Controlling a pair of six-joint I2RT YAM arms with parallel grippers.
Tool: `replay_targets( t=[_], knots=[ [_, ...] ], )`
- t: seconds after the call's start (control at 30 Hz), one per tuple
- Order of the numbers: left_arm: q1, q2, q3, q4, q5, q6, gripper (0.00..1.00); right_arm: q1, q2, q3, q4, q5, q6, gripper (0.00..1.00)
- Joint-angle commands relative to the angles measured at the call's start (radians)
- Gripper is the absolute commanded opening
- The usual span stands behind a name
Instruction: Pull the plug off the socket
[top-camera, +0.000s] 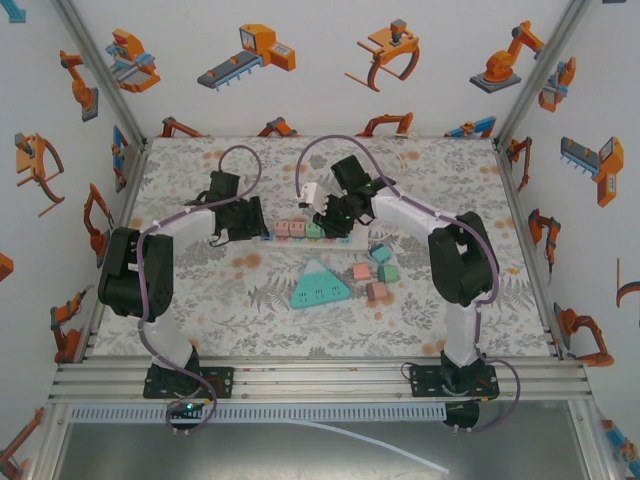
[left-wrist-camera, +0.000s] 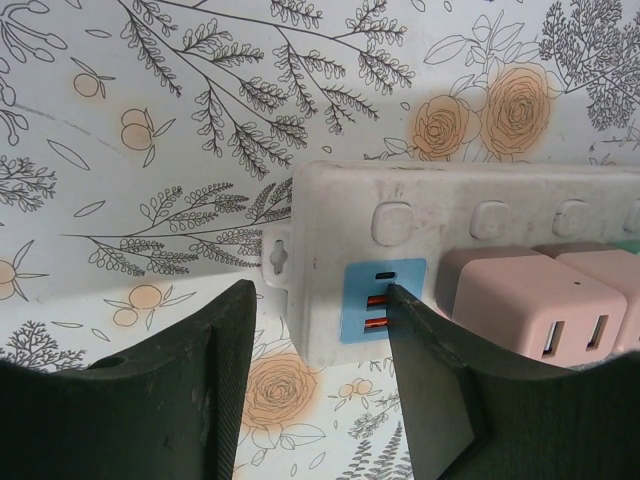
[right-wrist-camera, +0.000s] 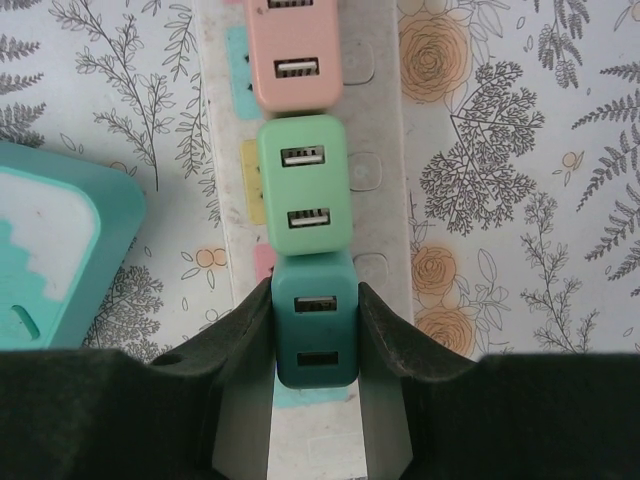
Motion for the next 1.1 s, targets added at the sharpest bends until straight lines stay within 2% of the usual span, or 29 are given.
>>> replay_targets(
  t=[0.0,0.2,0.33,0.43,0.57,0.63,0.87,0.97,1.07],
  knots=[
    [-0.022,0.071,-0.030,-0.132,-0.079,0.052,0.53,0.004,-0.013,0.072,0.031,-0.033,0.006,0.21],
    [-0.027,0.077,-0.026,-0.137,-0.095,0.059,0.53,0.003,-0.027,0.074,-0.031,-0.026,-0.016,0.21],
    [-0.027,0.065,-0.027,-0.132,-0.073,0.049,0.53,-0.001,-0.074,0.066,-0.029,-0.030,0.034,0.21],
    [-0.022,0.032,-0.041,-0.102,-0.021,0.026,0.55,-0.005,-0.139,0.049,0.004,-0.010,0.164,0.21],
    [-0.012,-0.028,-0.054,-0.068,0.015,-0.012,0.57,-0.026,-0.240,-0.004,0.080,0.084,0.469,0.20],
    [-0.013,-0.061,-0.059,-0.064,0.002,-0.017,0.60,-0.054,-0.292,-0.041,0.100,0.082,0.614,0.20],
    [-0.025,-0.228,-0.111,-0.007,-0.009,-0.056,0.71,-0.254,-0.522,-0.308,0.244,0.013,1.058,0.19],
    [-0.043,-0.324,-0.128,-0.006,-0.058,-0.055,0.77,-0.371,-0.615,-0.448,0.300,-0.007,1.176,0.19],
    [-0.062,-0.427,-0.161,0.047,-0.008,-0.037,0.79,-0.488,-0.673,-0.578,0.338,-0.056,1.242,0.19]
  ],
)
